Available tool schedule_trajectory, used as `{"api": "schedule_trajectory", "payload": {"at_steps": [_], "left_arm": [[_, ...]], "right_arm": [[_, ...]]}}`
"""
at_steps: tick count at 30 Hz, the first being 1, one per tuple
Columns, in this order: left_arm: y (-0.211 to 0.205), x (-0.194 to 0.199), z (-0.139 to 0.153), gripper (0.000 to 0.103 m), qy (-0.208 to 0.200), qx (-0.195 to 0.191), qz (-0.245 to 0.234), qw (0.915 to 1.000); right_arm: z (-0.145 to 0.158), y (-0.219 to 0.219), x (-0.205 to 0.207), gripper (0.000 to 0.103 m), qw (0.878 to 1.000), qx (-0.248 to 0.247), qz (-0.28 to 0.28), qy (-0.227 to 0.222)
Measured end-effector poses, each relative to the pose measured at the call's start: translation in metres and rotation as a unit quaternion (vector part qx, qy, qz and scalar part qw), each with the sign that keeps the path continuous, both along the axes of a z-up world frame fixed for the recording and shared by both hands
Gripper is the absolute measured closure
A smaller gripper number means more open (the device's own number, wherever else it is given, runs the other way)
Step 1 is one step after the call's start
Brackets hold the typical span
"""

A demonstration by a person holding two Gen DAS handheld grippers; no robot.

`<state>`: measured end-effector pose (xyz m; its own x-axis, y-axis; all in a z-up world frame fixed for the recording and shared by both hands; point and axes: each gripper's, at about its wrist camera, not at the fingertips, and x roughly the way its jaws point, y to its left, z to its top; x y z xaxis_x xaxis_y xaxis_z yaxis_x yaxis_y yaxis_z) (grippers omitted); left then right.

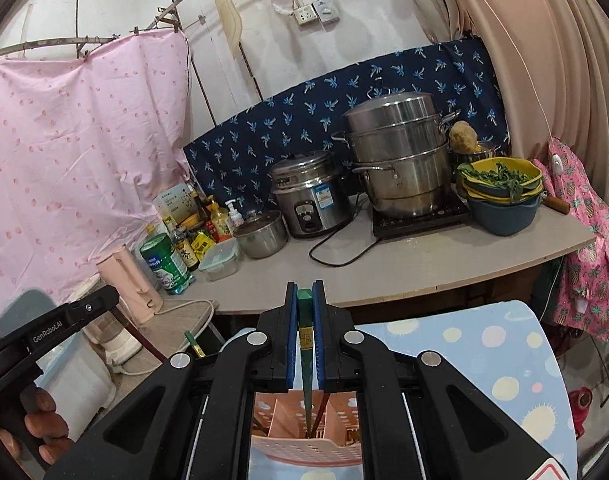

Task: Organize utensils
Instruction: 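Lower both chopsticks into the pink basket and open both tools, then move both open tools back to the remaining chopsticks on the table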

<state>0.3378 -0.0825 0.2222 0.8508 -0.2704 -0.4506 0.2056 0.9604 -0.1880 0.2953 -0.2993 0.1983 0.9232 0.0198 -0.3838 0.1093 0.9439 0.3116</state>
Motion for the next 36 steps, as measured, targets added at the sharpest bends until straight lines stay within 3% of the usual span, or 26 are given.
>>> {"api": "schedule_trajectory", "payload": {"at_steps": [10,11,14,20,36], "left_arm": [[-0.006,0.006,-0.021,0.095,0.019,0.01,-0.004,0.9998],[-0.006,0.005,-0.021,0.091,0.019,0.012,-0.005,0.9997],[-0.006,0.0,-0.022,0.068,0.014,0.015,-0.001,0.9998],[-0.005,-0.01,-0.019,0.057,0.009,0.022,0.003,0.9997],[0.004,-0.061,-0.023,0.052,0.008,0.054,0.014,0.9984]], "right_arm": [[-0.028,0.004,0.012,0.096,0.999,-0.002,0.001,0.037],[-0.029,0.004,0.012,0.092,0.999,-0.001,0.001,0.037],[-0.028,0.004,0.01,0.081,0.999,-0.004,-0.004,0.036],[-0.026,0.007,-0.004,0.074,0.999,-0.012,-0.004,0.029],[-0.025,0.036,-0.065,0.065,0.998,-0.057,0.019,0.035]]}}
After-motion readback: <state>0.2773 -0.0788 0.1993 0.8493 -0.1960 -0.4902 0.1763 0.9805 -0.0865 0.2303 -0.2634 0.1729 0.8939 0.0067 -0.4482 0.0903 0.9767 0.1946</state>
